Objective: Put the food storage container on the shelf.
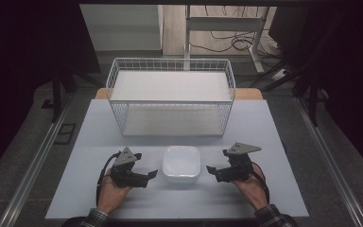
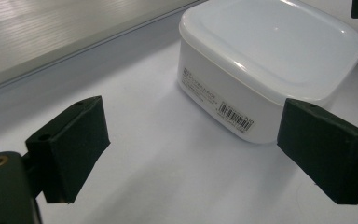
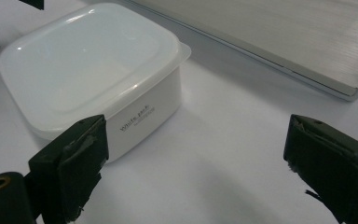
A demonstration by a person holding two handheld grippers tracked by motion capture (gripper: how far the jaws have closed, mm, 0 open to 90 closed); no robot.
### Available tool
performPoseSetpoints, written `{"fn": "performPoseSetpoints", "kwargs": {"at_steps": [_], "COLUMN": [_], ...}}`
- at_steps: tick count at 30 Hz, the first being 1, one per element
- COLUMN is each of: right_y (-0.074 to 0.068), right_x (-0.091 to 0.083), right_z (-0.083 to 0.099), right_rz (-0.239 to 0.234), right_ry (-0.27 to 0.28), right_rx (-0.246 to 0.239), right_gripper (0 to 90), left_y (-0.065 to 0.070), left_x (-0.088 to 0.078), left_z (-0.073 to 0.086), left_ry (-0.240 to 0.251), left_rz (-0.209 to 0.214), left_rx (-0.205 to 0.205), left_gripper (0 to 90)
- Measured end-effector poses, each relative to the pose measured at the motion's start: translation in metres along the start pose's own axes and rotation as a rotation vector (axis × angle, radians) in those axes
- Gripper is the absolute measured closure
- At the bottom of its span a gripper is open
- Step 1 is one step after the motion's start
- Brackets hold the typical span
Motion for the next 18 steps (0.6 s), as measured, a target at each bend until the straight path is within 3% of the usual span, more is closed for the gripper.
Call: {"fn": "performPoseSetpoints", "kwargs": {"at_steps": [6, 13, 18], "right_y": [-0.006, -0.011, -0.015], "right_x": [0.0, 0.004, 0.011], "right_z": [-0.006, -0.012, -0.015], "right_rz": [-0.013, -0.049, -0.085], "right_ry": [0.004, 0.014, 0.004], "right_rx": [0.005, 0.021, 0.043], "right_gripper": [6.3, 3.3, 2.8], "left_y": [0.005, 0.011, 0.02], "left_x": [0.004, 0.01, 0.016], "left_z": [-0.008, -0.02, -0.026], "left_ry": [0.01, 0.006, -0.003], "left_rz": [0.015, 0.063, 0.094], "left_rx": [0.024, -0.021, -0.002], "left_gripper": [6.4, 1.7, 1.1]}}
Point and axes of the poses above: each handheld gripper's, and its own axes: x roughly forward along the jaws, z roughly out of its underside, y roughly to its right, the point moved 2 cm from there along x, roughly forward along the jaws, and after that the axes turned 10 degrees about -z, right-handed, at the moved point
